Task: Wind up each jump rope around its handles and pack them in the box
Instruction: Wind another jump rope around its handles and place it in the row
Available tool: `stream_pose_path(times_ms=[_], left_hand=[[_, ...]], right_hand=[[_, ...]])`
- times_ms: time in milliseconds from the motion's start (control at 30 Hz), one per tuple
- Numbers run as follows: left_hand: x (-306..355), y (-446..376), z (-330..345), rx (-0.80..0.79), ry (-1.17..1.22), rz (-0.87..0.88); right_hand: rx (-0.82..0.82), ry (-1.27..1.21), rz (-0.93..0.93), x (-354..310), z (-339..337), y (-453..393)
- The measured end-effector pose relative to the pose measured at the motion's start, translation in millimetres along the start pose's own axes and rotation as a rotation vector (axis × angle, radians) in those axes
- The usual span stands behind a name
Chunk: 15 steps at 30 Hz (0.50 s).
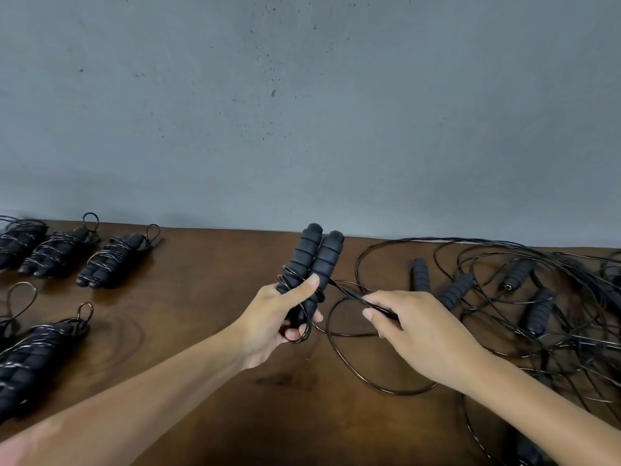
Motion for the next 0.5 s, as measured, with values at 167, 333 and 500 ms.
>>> stream_pose_path(times_ms=[167, 333, 500], left_hand=[[-2.3, -2.6, -3.6, 0.019, -0.121, -0.040], [-3.8, -2.2, 3.6, -0.012, -0.301, -0.002], [0.7, -2.1, 11.5, -0.083, -0.472, 0.017]], right_hand=[[0.030, 0.117, -0.017, -11.7, -15.7, 3.1], [-0.048, 0.259, -0.128, -29.1, -33.7, 1.0], [-0.075, 0.432, -0.251, -41.2, -37.2, -4.6]])
Point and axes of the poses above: each hand's wrist, its own y-axis away from the middle knuckle, its own z-axis out of the palm, x = y × z, the point moved 1 cm from there along -y, towards the middle knuckle, and after that the axes turned 5 degrees about x, right-handed, at the moved point
